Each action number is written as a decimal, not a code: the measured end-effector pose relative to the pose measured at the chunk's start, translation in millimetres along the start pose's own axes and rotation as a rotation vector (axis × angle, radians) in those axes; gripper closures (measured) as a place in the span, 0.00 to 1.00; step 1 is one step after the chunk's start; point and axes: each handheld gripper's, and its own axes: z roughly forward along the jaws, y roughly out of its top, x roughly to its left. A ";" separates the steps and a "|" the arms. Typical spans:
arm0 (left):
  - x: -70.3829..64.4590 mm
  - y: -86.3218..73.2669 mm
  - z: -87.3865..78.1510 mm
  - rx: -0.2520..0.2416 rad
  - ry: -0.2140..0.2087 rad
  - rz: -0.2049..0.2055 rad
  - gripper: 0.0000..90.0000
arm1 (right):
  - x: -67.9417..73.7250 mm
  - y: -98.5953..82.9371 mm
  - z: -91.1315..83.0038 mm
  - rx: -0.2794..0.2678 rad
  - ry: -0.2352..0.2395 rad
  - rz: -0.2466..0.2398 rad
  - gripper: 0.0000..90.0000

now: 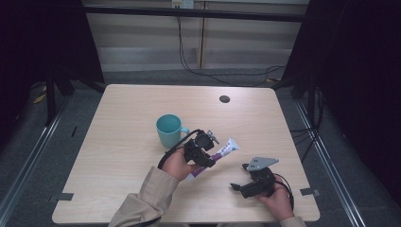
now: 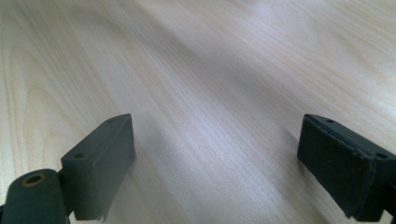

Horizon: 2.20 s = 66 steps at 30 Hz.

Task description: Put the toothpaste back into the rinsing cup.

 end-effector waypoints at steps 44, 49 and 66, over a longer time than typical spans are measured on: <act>31.5 -31.7 -61.0 -0.370 0.141 -0.137 0.84 | -0.1 0.0 0.0 0.000 -0.001 -0.001 0.11; 34.3 -34.9 -66.7 -0.407 0.166 -0.151 0.84 | -0.1 0.0 0.0 0.000 -0.001 -0.003 0.11; 41.8 -39.9 -85.1 -0.493 0.244 -0.167 0.84 | 0.0 0.0 0.0 0.000 0.000 -0.002 0.11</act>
